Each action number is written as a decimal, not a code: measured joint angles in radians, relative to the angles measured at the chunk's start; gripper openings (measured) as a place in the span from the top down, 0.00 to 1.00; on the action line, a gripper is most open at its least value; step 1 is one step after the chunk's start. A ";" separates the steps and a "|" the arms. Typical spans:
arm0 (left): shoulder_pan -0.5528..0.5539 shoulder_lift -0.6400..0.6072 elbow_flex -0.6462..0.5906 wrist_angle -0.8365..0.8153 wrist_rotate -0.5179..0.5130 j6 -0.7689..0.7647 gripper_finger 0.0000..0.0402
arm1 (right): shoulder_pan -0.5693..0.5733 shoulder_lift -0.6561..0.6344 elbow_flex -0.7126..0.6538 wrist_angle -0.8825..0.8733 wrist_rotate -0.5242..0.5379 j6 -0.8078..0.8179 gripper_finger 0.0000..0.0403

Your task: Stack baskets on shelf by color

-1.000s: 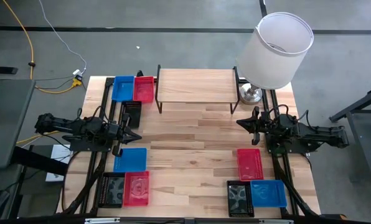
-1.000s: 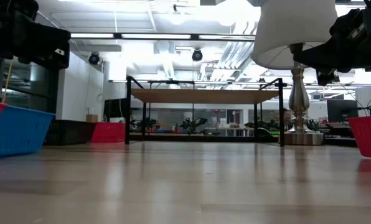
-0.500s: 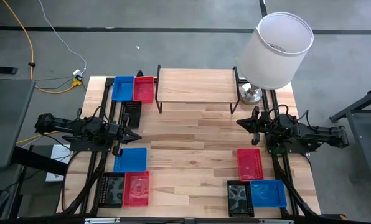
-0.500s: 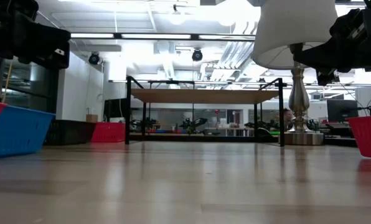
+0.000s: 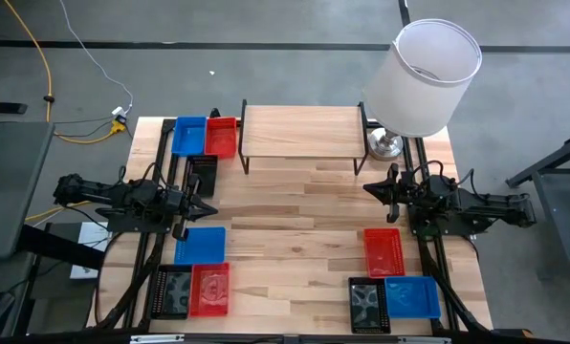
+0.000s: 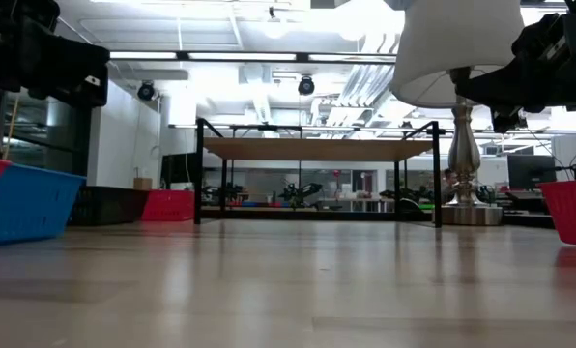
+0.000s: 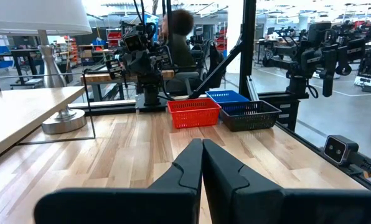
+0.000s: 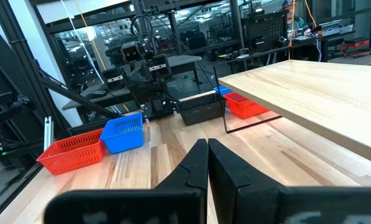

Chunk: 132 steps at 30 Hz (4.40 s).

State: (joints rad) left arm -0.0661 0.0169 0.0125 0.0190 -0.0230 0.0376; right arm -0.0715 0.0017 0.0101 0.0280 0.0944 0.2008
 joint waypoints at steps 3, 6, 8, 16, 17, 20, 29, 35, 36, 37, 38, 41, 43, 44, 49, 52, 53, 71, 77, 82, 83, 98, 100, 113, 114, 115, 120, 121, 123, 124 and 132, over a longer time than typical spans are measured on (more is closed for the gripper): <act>0.000 0.000 0.000 0.000 0.000 0.000 0.99 | 0.000 0.000 0.000 0.000 0.000 0.000 1.00; 0.000 0.000 0.000 0.000 0.000 0.000 0.99 | 0.000 0.000 0.000 0.000 0.000 0.000 1.00; 0.000 0.000 0.000 0.000 0.000 0.000 0.99 | 0.000 0.000 0.000 0.000 0.000 0.000 1.00; 0.000 0.000 0.000 0.000 0.000 0.000 0.99 | 0.000 0.000 0.000 0.000 0.000 0.000 1.00; 0.000 0.000 0.000 0.000 0.000 0.000 0.99 | 0.000 0.000 0.000 0.000 0.000 0.000 1.00; 0.000 0.000 0.000 0.019 -0.031 0.000 0.99 | 0.000 0.000 0.000 0.000 0.000 0.000 1.00; 0.000 0.080 0.061 0.210 -0.130 -0.063 0.94 | 0.000 0.000 0.000 0.000 0.000 0.000 1.00; 0.000 0.323 0.275 -0.153 -0.262 -0.114 0.75 | 0.000 0.000 0.000 0.000 0.000 0.000 1.00; 0.000 0.371 0.328 -0.263 -0.280 -0.132 0.71 | 0.000 0.000 0.000 0.000 0.000 0.000 1.00; 0.000 0.419 0.379 -0.378 -0.298 -0.156 0.68 | 0.000 0.000 0.000 0.000 0.000 0.000 1.00; 0.000 0.468 0.431 -0.488 -0.316 -0.183 0.65 | 0.000 0.000 0.000 0.000 0.000 0.000 1.00; 0.000 0.612 0.540 -0.665 -0.371 -0.299 0.57 | 0.000 0.000 0.000 0.000 0.000 0.000 1.00; 0.002 0.685 0.598 -0.724 -0.353 -0.314 0.54 | 0.000 0.000 0.000 0.000 0.000 0.000 1.00; 0.003 0.730 0.628 -0.749 -0.336 -0.312 0.53 | 0.000 0.000 0.000 0.000 0.000 0.000 1.00; 0.028 0.938 0.742 -0.897 -0.331 -0.387 0.52 | 0.000 0.005 0.000 0.000 0.000 0.000 1.00; 0.059 1.043 0.809 -1.041 -0.292 -0.426 0.52 | 0.000 0.005 0.000 0.000 0.000 0.000 1.00; 0.068 1.080 0.835 -1.083 -0.282 -0.437 0.52 | 0.000 0.005 0.000 0.000 0.000 0.000 1.00; 0.218 1.306 0.791 -1.184 -0.310 -0.018 0.53 | 0.000 0.011 0.000 0.000 0.000 0.000 1.00; 0.218 1.306 0.749 -1.144 -0.294 0.011 0.53 | 0.000 0.011 0.000 0.000 0.000 0.000 1.00; 0.218 1.306 0.749 -1.133 -0.332 0.009 0.53 | 0.000 0.011 0.000 0.000 0.000 0.000 1.00; 0.218 1.306 0.749 -1.132 -0.329 0.010 0.53 | 0.000 0.011 0.000 0.000 0.000 0.000 1.00; 0.273 1.437 0.749 -1.127 -0.314 0.009 0.53 | 0.000 0.011 0.000 0.000 0.000 0.000 1.00; 0.277 1.463 0.749 -1.121 -0.314 0.008 0.53 | 0.000 0.011 0.000 0.000 0.000 0.000 1.00; 0.277 1.550 0.749 -1.087 -0.336 0.045 0.69 | 0.000 0.011 0.000 0.000 0.000 0.000 1.00; 0.277 1.546 0.749 -1.092 -0.336 0.045 0.75 | 0.000 0.011 0.000 0.000 0.000 0.000 1.00; 0.277 1.538 0.750 -1.105 -0.334 0.045 0.81 | 0.000 0.011 0.000 0.000 0.000 0.000 1.00; 0.276 1.525 0.806 -1.225 -0.297 -0.006 0.97 | 0.000 0.011 0.000 0.000 0.000 0.000 1.00; 0.270 1.520 0.822 -1.257 -0.291 -0.006 0.97 | 0.000 0.011 0.000 0.000 0.000 0.000 1.00; 0.256 1.512 0.863 -1.314 -0.278 -0.019 0.99 | 0.000 0.011 0.000 0.000 0.000 0.000 1.00; 0.251 1.504 0.886 -1.350 -0.264 -0.031 0.99 | 0.000 0.011 0.000 0.000 0.000 0.000 1.00; 0.187 1.463 1.109 -1.591 -0.143 -0.161 1.00 | 0.000 0.011 0.000 0.000 0.000 0.000 1.00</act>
State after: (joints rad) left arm 0.1207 1.4798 1.1211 -1.5719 -0.1664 -0.1238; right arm -0.0719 0.0128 0.0097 0.0280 0.0947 0.2008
